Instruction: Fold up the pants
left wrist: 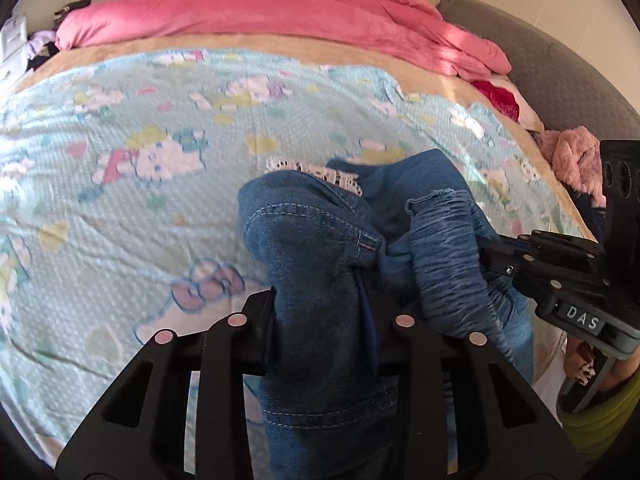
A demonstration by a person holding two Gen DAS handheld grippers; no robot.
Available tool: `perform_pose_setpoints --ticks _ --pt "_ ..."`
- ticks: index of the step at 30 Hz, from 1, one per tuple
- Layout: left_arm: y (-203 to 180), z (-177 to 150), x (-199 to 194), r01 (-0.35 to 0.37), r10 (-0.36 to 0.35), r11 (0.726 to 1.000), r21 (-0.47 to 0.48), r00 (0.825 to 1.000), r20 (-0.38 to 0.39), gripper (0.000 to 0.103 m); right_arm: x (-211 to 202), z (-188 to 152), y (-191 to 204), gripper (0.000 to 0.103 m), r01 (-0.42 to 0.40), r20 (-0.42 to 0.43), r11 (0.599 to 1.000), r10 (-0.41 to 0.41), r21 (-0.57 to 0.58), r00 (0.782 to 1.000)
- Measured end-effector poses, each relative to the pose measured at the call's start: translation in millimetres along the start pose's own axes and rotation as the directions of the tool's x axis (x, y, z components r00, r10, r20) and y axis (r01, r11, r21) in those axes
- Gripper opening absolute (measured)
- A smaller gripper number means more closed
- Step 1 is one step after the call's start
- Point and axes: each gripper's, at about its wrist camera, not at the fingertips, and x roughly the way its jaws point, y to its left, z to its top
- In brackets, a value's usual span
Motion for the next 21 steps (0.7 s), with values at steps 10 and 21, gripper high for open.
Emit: perform_pose_setpoints --ticks 10,21 --pt "10 46 -4 -0.046 0.046 0.999 -0.001 0.995 0.086 0.024 21 55 -1 0.010 0.029 0.060 0.999 -0.027 -0.027 0.998" --pt "28 61 26 -0.084 0.085 0.996 -0.017 0.993 0.079 0.025 51 71 -15 0.010 0.066 0.051 0.998 -0.067 0.012 0.996"
